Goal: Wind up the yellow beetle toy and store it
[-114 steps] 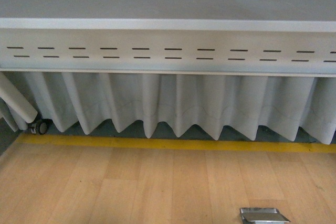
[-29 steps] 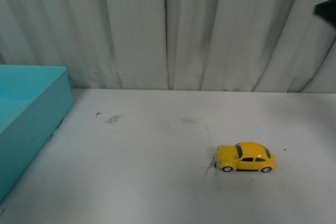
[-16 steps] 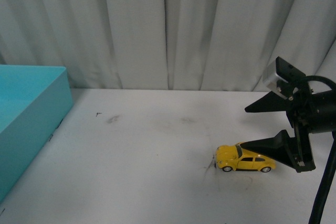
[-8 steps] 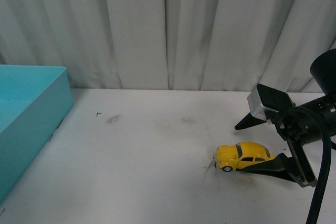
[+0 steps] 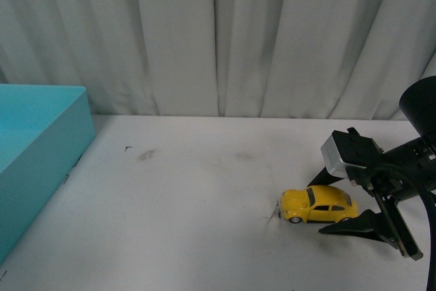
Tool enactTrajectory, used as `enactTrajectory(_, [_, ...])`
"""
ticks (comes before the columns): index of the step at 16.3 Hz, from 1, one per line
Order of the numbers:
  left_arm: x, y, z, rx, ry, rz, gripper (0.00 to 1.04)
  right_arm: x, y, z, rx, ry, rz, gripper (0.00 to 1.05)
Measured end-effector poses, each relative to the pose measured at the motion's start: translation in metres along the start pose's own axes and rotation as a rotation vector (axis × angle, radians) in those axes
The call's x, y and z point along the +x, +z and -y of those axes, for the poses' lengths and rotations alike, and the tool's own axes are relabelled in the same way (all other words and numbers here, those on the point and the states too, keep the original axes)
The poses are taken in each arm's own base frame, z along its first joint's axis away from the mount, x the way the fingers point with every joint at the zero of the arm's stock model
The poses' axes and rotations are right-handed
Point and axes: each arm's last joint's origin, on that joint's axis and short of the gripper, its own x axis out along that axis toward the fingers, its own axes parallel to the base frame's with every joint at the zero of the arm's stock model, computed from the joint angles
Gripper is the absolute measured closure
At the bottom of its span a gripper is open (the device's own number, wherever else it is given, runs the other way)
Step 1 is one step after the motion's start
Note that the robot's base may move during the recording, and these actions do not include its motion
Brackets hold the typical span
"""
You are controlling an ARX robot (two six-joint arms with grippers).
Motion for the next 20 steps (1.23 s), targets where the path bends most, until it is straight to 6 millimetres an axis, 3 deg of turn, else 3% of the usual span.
enactTrajectory(2, [0.0, 0.0, 0.0, 0.0, 0.0, 0.0, 0.07, -0.002, -0.002, 0.0, 0.002, -0.007, -0.001, 0.58])
enactTrajectory(3, [0.0, 0.0, 0.0, 0.0, 0.0, 0.0, 0.07, -0.004, -0.003, 0.0, 0.006, -0.01, -0.002, 0.64])
enactTrajectory(20, [0.0, 0.0, 0.0, 0.0, 0.0, 0.0, 0.07, -0.024, -0.042, -0.008, 0.05, -0.073, 0.055, 0.65])
